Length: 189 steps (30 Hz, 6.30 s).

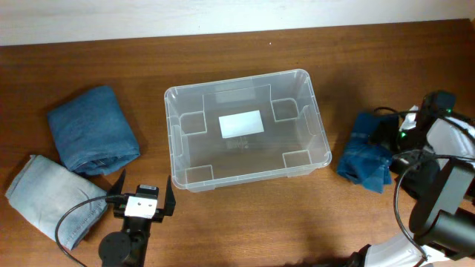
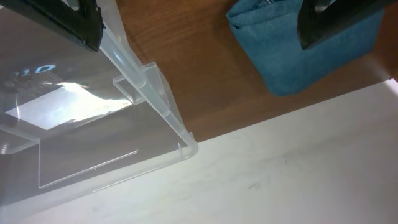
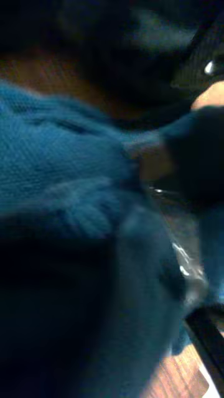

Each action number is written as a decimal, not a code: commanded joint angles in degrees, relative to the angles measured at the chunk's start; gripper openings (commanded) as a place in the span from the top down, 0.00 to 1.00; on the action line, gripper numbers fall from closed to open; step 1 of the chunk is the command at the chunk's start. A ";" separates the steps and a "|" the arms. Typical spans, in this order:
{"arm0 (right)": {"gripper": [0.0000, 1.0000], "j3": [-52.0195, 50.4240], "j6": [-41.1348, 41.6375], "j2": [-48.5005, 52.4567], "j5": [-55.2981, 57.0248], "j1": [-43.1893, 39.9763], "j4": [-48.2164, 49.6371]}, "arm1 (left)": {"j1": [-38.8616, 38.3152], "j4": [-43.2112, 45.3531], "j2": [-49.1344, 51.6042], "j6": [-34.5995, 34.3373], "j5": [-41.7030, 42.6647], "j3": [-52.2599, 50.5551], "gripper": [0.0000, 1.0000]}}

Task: Pack container
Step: 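Move the right gripper over the taped teal bundle and grasp it, then carry the teal bundle into the box's left half and release, then lift the right gripper out of the box and swing right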

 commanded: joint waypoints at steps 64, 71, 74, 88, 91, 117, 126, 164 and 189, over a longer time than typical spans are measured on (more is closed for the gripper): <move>0.96 50.60 25.66 16.92 0.31 66.45 -13.92 | -0.24 0.17 -0.33 1.05 -0.20 -0.44 0.00; 0.96 49.88 29.24 16.92 0.74 66.45 -13.03 | -0.24 0.17 -0.33 1.05 -0.20 -0.44 0.01; 0.96 48.89 29.24 16.94 0.72 66.45 -13.05 | -0.24 0.17 -0.33 1.05 -0.20 -0.44 0.01; 0.96 41.88 29.27 16.94 -0.42 66.86 -7.50 | -0.24 0.17 -0.33 1.05 -0.20 -0.44 0.01; 0.96 40.59 29.31 16.94 -0.39 67.25 -5.25 | -0.24 0.17 -0.33 1.05 -0.20 -0.46 0.01; 0.08 38.07 32.61 20.48 -3.43 67.28 -2.49 | -0.24 0.17 -0.33 1.05 -0.20 -0.44 0.01; 0.01 42.80 20.76 19.02 -4.85 63.28 -5.11 | -0.24 0.15 -0.33 1.05 -0.20 -0.44 0.01; 0.43 53.00 1.66 17.88 12.72 36.74 -45.81 | -0.24 0.17 -0.31 1.05 -0.20 -0.44 0.01; 0.96 48.37 1.73 17.88 12.09 36.74 -47.76 | -0.24 0.15 -0.33 1.05 -0.20 -0.44 0.01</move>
